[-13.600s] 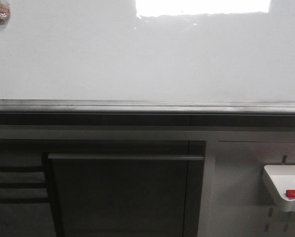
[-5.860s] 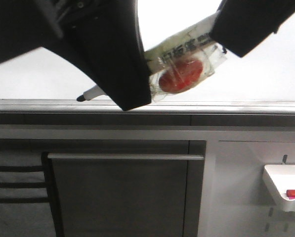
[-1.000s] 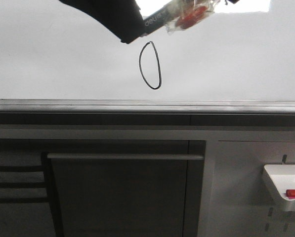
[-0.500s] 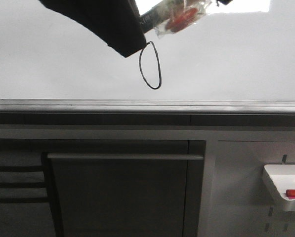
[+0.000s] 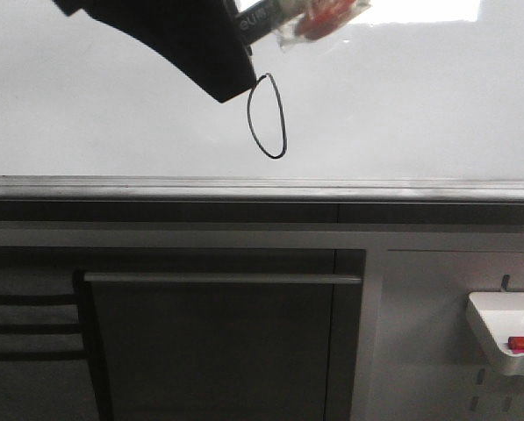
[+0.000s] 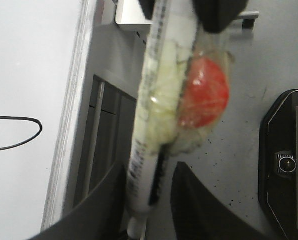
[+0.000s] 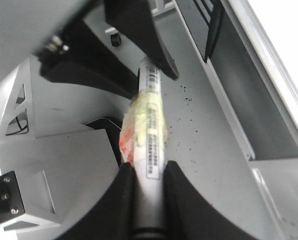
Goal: Write number 0 on whiteboard
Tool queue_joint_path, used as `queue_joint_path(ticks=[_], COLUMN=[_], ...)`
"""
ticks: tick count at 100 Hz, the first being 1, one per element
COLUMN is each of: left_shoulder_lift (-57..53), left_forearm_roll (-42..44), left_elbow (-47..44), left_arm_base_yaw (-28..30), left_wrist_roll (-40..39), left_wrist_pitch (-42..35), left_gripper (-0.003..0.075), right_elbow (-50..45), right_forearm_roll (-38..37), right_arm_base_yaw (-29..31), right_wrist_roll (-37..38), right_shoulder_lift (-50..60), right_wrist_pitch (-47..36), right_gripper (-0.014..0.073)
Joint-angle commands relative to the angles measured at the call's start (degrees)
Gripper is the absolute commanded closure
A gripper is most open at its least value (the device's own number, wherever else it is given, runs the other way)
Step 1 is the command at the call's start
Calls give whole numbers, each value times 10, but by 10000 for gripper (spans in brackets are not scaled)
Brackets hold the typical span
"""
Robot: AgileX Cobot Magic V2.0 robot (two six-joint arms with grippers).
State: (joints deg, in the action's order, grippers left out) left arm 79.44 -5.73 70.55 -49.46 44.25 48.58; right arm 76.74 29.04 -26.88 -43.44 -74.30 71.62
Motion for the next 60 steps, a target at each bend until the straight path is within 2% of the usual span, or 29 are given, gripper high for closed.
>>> queue_joint_path(ticks=[1,19,60], left_shoulder_lift=[-16,-16,-16], left_forearm_roll=[-13,-19,-34], left_elbow=[20,20,20], left_arm_base_yaw=[-4,-4,-4], left_wrist_roll=[2,8,16], left_wrist_pitch=[-14,4,4], left_gripper=[531,531,546], right_elbow=[13,13,13], right_forearm_roll=[7,-26,-26], right_arm_base_yaw=[-18,-33,-33], right_wrist_roll=[-29,-35,-40], right_shoulder_lift=[18,18,18], right_wrist_pitch=[31,31,31], right_gripper=[639,639,639])
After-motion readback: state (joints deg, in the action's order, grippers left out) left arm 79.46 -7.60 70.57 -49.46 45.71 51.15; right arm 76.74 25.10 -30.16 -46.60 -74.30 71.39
